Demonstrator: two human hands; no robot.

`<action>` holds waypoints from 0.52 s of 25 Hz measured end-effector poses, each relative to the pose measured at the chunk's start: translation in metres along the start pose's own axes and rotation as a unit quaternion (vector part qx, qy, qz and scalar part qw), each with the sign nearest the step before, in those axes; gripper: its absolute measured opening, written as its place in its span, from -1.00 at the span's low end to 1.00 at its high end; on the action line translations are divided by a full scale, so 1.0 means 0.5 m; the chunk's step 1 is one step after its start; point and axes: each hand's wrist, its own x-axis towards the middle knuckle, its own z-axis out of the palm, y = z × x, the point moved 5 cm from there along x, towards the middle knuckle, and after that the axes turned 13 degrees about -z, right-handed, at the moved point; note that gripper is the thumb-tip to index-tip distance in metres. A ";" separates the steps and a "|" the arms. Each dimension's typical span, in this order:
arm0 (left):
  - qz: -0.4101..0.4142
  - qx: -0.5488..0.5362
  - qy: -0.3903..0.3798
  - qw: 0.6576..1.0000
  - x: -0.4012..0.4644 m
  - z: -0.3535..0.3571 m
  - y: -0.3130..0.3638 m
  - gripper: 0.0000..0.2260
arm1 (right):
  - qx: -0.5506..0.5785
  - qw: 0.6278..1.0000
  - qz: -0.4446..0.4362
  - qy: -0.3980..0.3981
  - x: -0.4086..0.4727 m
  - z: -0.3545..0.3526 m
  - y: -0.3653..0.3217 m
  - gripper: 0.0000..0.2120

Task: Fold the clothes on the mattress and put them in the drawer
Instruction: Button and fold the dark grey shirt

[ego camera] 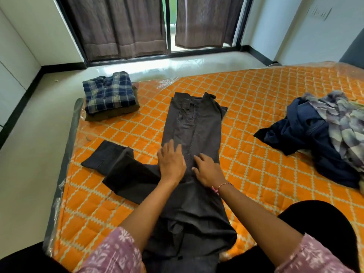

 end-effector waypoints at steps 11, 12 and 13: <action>-0.158 -0.321 -0.221 0.907 0.395 0.208 0.207 -0.43 | 0.150 0.969 0.152 0.125 0.306 -0.077 0.331 -0.41; -0.182 -0.328 -0.229 0.898 0.428 0.236 0.214 -0.47 | 0.214 0.941 0.200 0.173 0.331 -0.089 0.376 -0.42; -0.193 -0.328 -0.228 0.896 0.456 0.256 0.222 -0.53 | 0.279 0.902 0.251 0.213 0.353 -0.099 0.420 -0.44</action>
